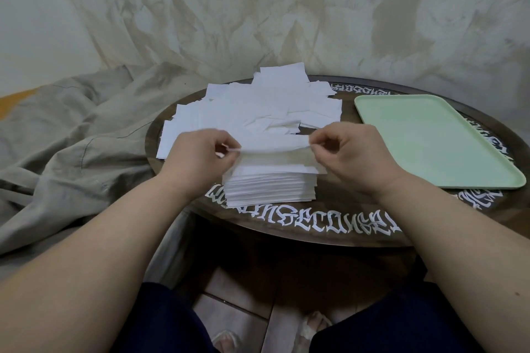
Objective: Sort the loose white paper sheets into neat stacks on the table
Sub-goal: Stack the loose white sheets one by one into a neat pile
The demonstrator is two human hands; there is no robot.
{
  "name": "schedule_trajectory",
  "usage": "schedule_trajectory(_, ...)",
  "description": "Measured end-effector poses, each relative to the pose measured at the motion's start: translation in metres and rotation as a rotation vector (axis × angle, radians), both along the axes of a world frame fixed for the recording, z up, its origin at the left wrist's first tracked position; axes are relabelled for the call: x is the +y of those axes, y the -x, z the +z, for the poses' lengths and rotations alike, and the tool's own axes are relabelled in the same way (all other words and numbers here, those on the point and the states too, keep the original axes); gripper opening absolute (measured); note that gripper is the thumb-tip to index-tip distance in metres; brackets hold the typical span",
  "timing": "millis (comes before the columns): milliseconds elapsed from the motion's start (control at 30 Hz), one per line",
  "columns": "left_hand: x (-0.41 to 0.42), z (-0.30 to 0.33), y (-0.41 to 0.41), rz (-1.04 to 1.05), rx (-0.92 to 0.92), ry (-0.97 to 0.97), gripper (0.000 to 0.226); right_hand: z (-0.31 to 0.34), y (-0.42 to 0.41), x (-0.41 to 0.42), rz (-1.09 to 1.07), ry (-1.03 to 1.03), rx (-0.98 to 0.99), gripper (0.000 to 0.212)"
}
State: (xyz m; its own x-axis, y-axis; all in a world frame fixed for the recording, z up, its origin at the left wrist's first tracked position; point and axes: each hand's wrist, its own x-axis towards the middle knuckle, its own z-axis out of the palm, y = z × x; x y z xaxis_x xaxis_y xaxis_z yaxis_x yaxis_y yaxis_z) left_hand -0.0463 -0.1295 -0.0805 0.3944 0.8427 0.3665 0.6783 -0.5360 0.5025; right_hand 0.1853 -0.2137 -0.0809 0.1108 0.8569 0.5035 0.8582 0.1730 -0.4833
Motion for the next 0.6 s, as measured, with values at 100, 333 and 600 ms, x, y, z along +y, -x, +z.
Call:
schedule_trajectory(100,0.0008,0.0036,-0.0056,-0.029,-0.140,-0.154,0.011,0.0044,-0.0022,-0.0016,0.033,-0.223,-0.067,0.005)
schedule_trajectory(333,-0.0001,-0.0016,0.0000,-0.062,0.091,0.092,0.009,-0.0032,-0.0088,-0.0085,0.068,0.226,-0.059,0.006)
schedule_trajectory(600,-0.0030,0.0033,0.0024,-0.099,0.054,0.100,0.022,-0.0013,-0.0075,-0.0085,0.073,0.222,-0.041,0.005)
